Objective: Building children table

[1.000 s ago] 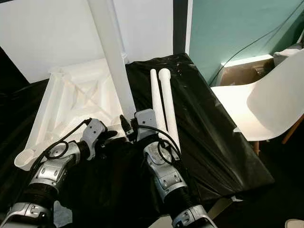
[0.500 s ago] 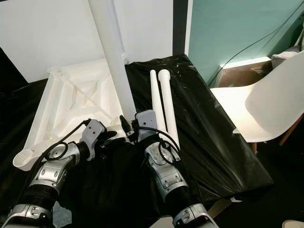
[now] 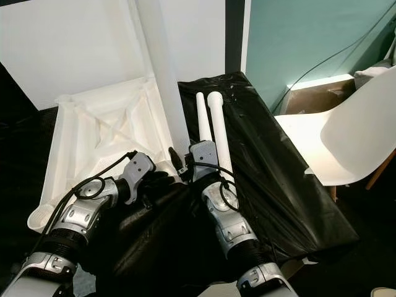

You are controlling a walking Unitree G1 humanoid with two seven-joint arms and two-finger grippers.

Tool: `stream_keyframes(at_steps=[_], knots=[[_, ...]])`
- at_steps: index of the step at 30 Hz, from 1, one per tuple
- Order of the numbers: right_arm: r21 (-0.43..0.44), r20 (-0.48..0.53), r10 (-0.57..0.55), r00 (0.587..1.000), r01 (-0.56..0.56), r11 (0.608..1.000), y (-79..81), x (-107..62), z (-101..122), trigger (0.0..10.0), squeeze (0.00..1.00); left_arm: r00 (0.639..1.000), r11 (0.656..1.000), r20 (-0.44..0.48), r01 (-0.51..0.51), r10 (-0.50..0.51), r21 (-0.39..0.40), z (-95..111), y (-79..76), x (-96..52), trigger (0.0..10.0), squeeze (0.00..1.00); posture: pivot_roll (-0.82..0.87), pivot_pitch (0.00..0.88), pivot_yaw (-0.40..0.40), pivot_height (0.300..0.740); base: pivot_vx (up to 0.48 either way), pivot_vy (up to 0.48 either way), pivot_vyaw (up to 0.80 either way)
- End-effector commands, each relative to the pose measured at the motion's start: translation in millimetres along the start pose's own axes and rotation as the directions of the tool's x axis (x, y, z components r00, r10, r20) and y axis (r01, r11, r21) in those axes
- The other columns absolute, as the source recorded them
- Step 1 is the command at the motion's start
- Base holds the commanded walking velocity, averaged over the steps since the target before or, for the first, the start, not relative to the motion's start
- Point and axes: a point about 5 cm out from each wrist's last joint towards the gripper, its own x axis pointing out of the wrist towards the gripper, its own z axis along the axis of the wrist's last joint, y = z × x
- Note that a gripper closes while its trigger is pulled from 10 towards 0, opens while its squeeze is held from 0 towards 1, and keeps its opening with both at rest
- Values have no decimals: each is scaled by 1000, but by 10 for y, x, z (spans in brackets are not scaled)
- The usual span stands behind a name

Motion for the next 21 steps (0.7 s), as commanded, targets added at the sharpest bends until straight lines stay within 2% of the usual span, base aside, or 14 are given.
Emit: stream_keyframes(at_steps=[1, 6, 7, 15, 16, 17, 20, 21], knots=[[-4, -5, 34, 999, -34, 999, 37, 22, 15, 10000, 1000, 993, 996, -105, -65, 59, -57, -236, 13, -25, 10000, 0, -68, 0, 97, 740, 0, 0, 0], [16, -23, 35, 999, -34, 999, 12, 39, 8, 10000, 1000, 993, 996, -101, -71, 66, -53, -222, 27, -10, 10000, 0, -67, 0, 95, 740, 0, 0, 0], [15, -19, 55, 998, -55, 998, 15, 46, 24, 10000, 0, 993, 996, -99, -74, 68, -55, -219, 30, -7, 10000, 0, -69, 0, 91, 740, 0, 0, 0], [-23, 13, 133, 991, -132, 991, -27, 55, 124, 10000, 0, 993, 994, -91, -84, 78, -64, -226, 30, 2, 10000, 0, -73, 0, 83, 740, 0, 0, 0], [-43, 23, 157, 987, -156, 987, -63, 54, 156, 10000, 0, 993, 994, -89, -85, 79, -66, -232, 28, 4, 10000, 0, -73, 0, 83, 740, 0, 0, 0], [-60, 4, 196, 981, -195, 979, -170, 63, 162, 10000, 0, 993, 994, -86, -84, 78, -69, -237, 19, 12, 10000, 0, -78, 0, 80, 740, 0, 0, 0], [-66, -12, 220, 975, -220, 973, -249, 70, 166, 10000, 0, 993, 994, -84, -83, 77, -71, -239, 13, 18, 10000, 0, -78, 0, 80, 740, 0, 0, 0], [-71, -43, 247, 968, -249, 966, -334, 82, 155, 10000, 0, 994, 994, -82, -82, 76, -73, -237, 10, 25, 10000, 0, -78, 0, 78, 740, 0, 0, 0]])
